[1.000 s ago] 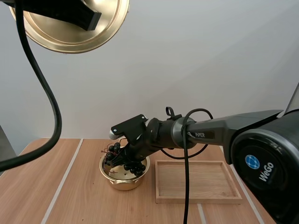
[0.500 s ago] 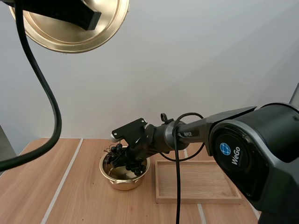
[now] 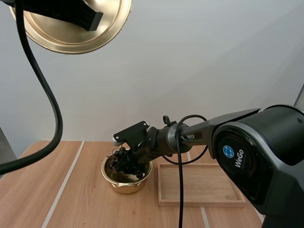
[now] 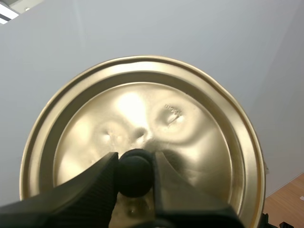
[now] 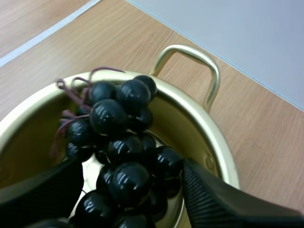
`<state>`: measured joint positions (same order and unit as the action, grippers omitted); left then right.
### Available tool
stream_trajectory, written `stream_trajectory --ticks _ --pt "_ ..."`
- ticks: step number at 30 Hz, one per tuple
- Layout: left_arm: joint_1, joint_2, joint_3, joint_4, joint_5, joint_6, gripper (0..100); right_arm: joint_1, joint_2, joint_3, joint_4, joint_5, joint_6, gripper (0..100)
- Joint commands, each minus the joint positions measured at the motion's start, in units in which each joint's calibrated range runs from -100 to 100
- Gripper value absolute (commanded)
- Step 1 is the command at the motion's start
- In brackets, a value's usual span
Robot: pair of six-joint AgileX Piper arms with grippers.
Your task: Open the lid, put the grape in the pot, and close it
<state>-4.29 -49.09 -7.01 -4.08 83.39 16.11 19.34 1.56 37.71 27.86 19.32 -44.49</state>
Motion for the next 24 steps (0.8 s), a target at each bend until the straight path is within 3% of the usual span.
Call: stream_trajectory --ticks 1,11,18,20,24 --pt "-0.23 -0.51 -0.28 0.19 0.0 -0.34 0 -0.01 -3.35 0.07 -0.33 0.32 -0.63 100" --pt "-0.23 -0.51 -0.28 0.19 0.0 -0.34 0 -0.01 -13.98 0.07 -0.33 0.92 -0.25 100" --pt "-0.23 -0.51 -0.28 0.19 0.0 -0.34 0 -0.01 -18.54 0.07 -0.24 9.86 -0.25 97" --pt "-0.23 -0.51 -0.28 0.19 0.0 -0.34 0 -0.01 -19.14 0.07 -0.24 13.35 -0.25 75" --pt "-0.23 -0.51 -0.28 0.19 0.0 -0.34 0 -0.01 -19.84 0.07 -0.69 19.84 -0.25 11"
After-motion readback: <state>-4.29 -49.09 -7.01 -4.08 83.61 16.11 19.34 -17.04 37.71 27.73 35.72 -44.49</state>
